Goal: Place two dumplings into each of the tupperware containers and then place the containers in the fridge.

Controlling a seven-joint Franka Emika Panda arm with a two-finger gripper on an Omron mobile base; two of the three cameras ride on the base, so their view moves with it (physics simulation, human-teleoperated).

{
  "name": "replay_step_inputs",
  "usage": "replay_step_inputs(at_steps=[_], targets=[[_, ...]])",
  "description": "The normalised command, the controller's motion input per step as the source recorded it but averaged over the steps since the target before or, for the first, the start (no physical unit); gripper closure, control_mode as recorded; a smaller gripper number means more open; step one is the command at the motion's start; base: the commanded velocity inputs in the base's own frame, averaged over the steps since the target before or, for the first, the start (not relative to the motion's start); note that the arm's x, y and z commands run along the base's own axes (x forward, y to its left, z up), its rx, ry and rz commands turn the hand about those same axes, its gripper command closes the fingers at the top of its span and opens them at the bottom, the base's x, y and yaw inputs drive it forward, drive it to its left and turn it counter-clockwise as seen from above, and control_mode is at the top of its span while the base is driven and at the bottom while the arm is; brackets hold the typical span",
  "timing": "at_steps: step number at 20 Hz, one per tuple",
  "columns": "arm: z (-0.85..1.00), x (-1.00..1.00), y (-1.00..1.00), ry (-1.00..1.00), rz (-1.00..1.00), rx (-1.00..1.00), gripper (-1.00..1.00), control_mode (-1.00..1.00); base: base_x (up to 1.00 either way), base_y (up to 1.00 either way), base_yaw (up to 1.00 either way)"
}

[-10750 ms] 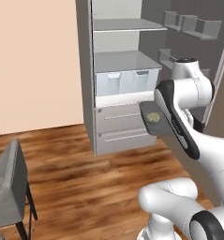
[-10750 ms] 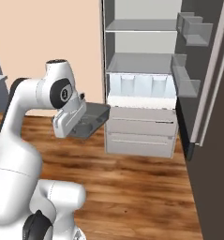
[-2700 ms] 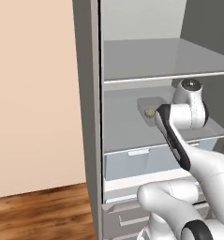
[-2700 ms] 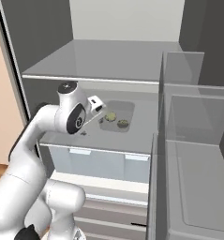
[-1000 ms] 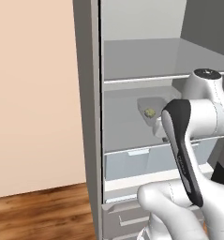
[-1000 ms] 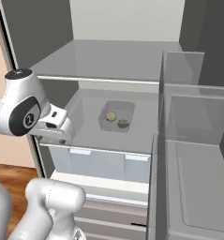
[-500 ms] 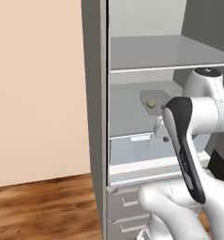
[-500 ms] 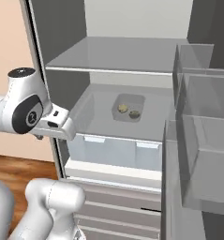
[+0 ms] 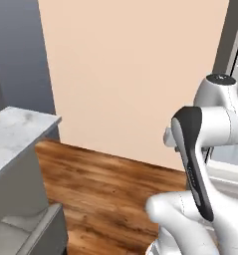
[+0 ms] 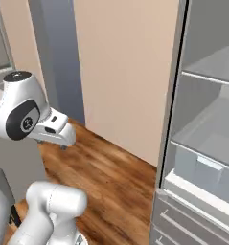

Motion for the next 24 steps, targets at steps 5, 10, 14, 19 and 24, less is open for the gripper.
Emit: replay_step_inputs(at_steps=[5,10,14,19,24], targets=[[0.0,0.0,0.0,0.0,0.0,0.0,-1.0,1.0,-0.34,0.55,0.99],[0.0,0.0,0.0,0.0,0.0,0.0,-1.0,1.0,-0.55,0.83,0.84],[0.0,0.0,0.0,0.0,0.0,0.0,-1.0,1.0,-0.36,1.0,0.59],[0.0,0.0,0.0,0.0,0.0,0.0,-1.0,1.0,0.1,1.0,0.29],[0.0,0.0,0.0,0.0,0.0,0.0,-1.0,1.0,0.0,1.0,0.24]])
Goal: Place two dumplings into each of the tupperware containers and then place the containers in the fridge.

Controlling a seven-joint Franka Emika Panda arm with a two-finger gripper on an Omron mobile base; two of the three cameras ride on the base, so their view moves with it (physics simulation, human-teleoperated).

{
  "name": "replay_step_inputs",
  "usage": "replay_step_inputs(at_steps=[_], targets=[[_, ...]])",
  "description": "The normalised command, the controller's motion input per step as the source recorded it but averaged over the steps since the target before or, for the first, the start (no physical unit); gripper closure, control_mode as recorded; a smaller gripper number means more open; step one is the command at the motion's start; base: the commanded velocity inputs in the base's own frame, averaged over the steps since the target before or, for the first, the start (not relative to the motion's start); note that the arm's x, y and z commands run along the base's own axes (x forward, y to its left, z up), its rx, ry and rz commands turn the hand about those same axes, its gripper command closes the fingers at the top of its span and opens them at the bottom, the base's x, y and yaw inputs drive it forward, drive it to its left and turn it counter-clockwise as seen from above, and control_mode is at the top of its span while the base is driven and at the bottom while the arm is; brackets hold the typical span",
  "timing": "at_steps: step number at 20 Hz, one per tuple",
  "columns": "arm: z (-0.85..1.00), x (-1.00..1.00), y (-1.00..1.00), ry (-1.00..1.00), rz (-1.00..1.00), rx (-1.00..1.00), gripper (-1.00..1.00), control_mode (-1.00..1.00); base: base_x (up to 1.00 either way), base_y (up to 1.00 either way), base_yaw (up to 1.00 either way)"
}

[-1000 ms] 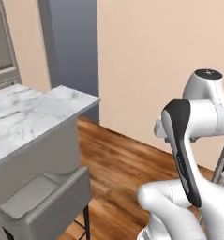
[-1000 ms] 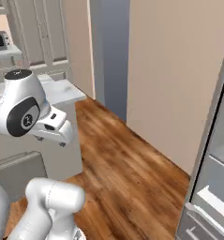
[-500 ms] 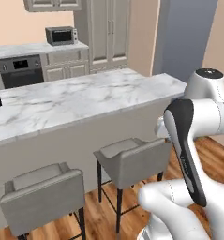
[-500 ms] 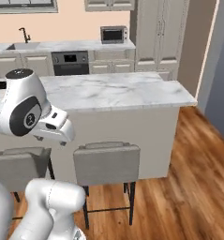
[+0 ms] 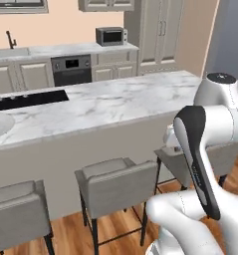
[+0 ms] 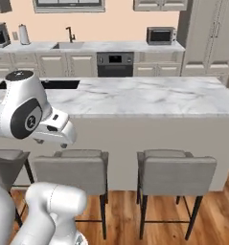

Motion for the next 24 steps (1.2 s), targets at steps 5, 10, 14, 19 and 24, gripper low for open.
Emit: replay_step_inputs(at_steps=[5,10,14,19,24], targets=[[0.0,0.0,0.0,0.0,0.0,0.0,-1.0,1.0,0.1,1.0,0.18],[0.0,0.0,0.0,0.0,0.0,0.0,-1.0,1.0,0.49,1.0,0.1],[0.0,0.0,0.0,0.0,0.0,0.0,-1.0,1.0,0.43,1.0,0.11],[0.0,0.0,0.0,0.0,0.0,0.0,-1.0,1.0,-0.06,1.0,0.2],[0.0,0.0,0.0,0.0,0.0,0.0,-1.0,1.0,-0.01,1.0,0.2]])
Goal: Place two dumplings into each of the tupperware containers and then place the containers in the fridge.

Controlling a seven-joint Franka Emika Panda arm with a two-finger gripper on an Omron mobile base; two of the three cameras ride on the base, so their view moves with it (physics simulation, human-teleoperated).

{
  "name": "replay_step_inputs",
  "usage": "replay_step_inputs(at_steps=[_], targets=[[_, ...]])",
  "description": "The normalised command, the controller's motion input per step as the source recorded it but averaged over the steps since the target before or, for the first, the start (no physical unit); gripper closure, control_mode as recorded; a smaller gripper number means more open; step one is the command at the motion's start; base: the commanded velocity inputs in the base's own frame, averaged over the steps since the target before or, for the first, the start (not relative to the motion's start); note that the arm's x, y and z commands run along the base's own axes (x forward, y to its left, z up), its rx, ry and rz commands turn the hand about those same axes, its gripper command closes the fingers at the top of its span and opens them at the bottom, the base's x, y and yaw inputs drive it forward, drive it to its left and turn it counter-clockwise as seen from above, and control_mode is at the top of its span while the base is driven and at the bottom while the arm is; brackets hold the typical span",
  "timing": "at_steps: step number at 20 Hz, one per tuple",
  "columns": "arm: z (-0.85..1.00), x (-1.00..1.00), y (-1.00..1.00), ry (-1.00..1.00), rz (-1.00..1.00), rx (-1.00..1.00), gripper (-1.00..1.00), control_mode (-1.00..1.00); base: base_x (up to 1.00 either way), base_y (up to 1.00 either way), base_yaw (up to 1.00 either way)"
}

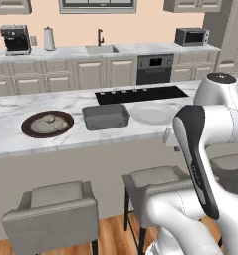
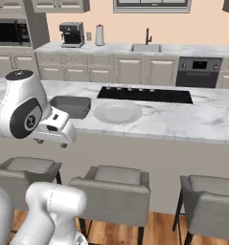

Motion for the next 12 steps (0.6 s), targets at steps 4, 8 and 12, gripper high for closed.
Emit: replay_step_inputs(at_steps=[4,8,12], targets=[[0.0,0.0,0.0,0.0,0.0,0.0,-1.0,1.0,0.22,0.84,0.07],[0.0,0.0,0.0,0.0,0.0,0.0,-1.0,1.0,0.54,0.33,0.0],[0.0,0.0,0.0,0.0,0.0,0.0,-1.0,1.0,0.41,0.43,0.0]])
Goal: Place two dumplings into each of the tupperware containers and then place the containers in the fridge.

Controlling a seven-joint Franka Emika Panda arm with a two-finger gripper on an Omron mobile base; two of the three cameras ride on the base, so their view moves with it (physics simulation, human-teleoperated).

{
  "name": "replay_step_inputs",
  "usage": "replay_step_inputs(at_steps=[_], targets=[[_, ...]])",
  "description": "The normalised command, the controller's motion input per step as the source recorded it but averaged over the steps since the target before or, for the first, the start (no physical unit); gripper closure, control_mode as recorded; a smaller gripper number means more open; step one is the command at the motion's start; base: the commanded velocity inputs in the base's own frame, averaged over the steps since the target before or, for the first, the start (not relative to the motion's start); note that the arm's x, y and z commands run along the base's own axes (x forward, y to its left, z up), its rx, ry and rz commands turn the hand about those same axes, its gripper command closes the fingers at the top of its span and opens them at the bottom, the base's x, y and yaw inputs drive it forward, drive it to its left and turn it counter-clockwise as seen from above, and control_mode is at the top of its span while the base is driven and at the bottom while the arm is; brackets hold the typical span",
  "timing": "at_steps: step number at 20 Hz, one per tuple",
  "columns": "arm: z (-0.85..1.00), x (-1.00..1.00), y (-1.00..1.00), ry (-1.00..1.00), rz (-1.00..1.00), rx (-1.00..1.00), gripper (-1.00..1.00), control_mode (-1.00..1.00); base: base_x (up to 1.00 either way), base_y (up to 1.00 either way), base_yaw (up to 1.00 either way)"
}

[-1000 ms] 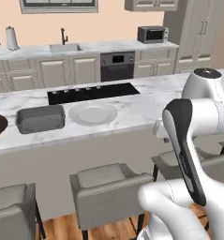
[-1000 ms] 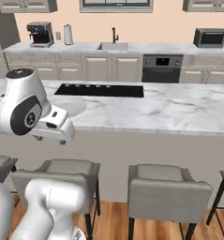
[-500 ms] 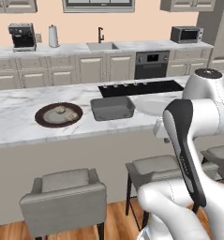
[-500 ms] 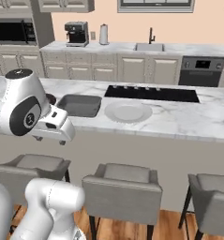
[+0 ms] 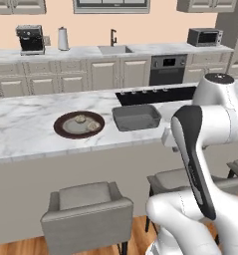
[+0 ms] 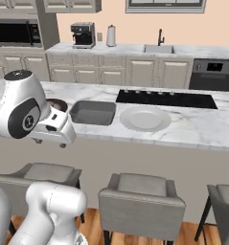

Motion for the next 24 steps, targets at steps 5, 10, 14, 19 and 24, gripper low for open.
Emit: replay_step_inputs(at_steps=[5,10,14,19,24], targets=[[0.0,0.0,0.0,0.0,0.0,0.0,-1.0,1.0,0.36,0.75,-0.01],[0.0,0.0,0.0,0.0,0.0,0.0,-1.0,1.0,0.61,0.12,-0.03],[0.0,0.16,0.0,0.0,0.0,0.0,-1.0,-1.0,0.44,0.0,0.0],[0.0,1.0,0.48,0.06,0.0,0.0,-1.0,-1.0,0.0,0.0,0.0],[0.05,1.0,0.43,0.05,0.0,0.0,-1.0,-1.0,0.0,0.0,0.0]])
